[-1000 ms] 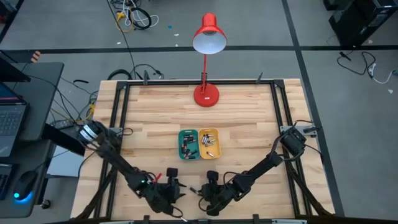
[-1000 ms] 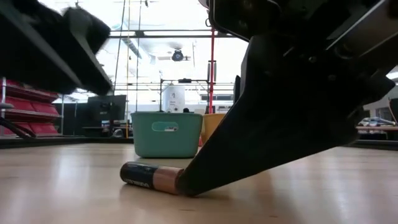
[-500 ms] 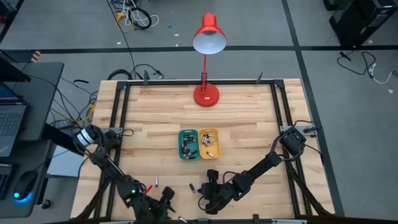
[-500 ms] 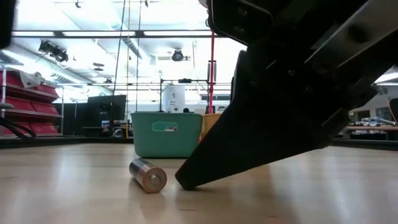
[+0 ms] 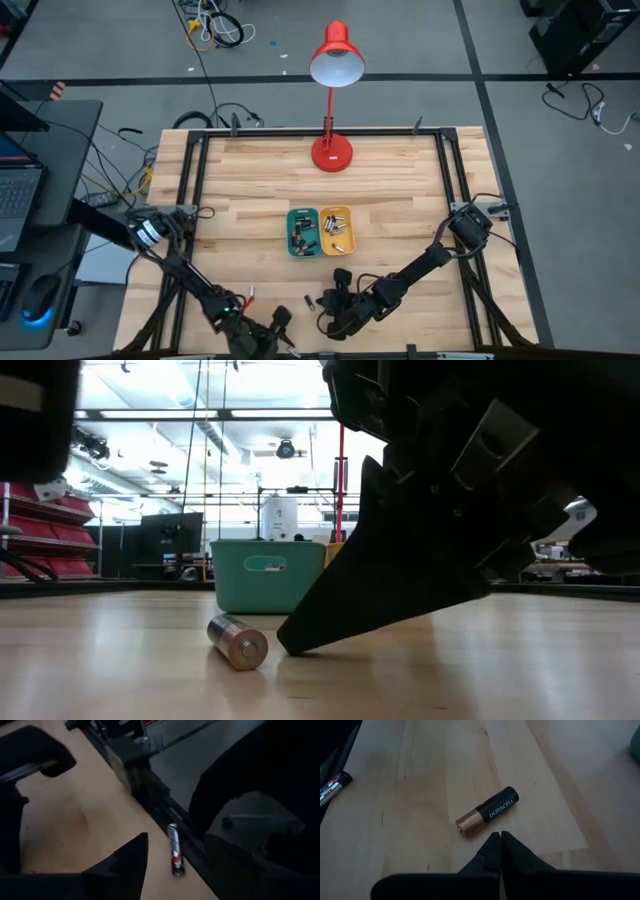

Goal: Sort batteries
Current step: Put the white battery into the yellow bin

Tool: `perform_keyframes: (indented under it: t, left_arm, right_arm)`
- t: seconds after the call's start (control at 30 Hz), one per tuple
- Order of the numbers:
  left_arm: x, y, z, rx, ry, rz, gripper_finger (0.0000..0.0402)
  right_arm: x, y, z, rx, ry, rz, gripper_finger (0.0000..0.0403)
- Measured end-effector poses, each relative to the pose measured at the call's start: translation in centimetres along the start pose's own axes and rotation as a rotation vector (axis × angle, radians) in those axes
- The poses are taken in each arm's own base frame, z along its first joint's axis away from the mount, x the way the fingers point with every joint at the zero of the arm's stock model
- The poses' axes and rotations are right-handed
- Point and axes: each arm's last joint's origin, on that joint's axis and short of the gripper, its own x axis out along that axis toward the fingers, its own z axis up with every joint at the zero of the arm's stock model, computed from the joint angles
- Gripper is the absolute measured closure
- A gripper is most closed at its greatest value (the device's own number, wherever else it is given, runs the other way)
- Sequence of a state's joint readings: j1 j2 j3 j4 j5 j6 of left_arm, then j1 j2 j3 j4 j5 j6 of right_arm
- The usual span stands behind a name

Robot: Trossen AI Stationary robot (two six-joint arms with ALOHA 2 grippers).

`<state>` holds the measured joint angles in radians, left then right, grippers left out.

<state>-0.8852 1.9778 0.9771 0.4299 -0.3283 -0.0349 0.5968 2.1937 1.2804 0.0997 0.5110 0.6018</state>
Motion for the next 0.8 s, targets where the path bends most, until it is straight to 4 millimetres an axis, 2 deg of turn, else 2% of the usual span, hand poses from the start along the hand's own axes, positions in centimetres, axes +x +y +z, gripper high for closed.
perform_keyframes:
  t: [0.1, 0.3, 0.57, 0.67, 0.8]
  left_arm:
    - [0.3, 0.4, 0.0, -0.050, -0.005, 0.006, 0.0202]
    - [1.4, 0.1, -1.4, -0.097, 0.017, 0.003, 0.0231]
    - [2.5, -0.1, -2.8, -0.158, 0.026, 0.032, 0.0242]
    - [2.7, -0.2, -3.1, -0.160, 0.031, 0.034, 0.0272]
    - [2.7, -0.2, -3.2, -0.156, 0.032, 0.070, 0.0339]
  right_arm:
    - [0.0, 0.0, 0.0, 0.000, 0.002, 0.003, 0.0402]
    - [0.0, 0.1, 0.0, 0.001, 0.014, 0.025, 0.0402]
    - [-0.1, 0.1, 0.0, 0.002, 0.017, 0.031, 0.0402]
    - [-0.1, 0.2, 0.0, 0.002, 0.018, 0.033, 0.0402]
    - [-0.1, 0.2, 0.0, 0.002, 0.018, 0.034, 0.0402]
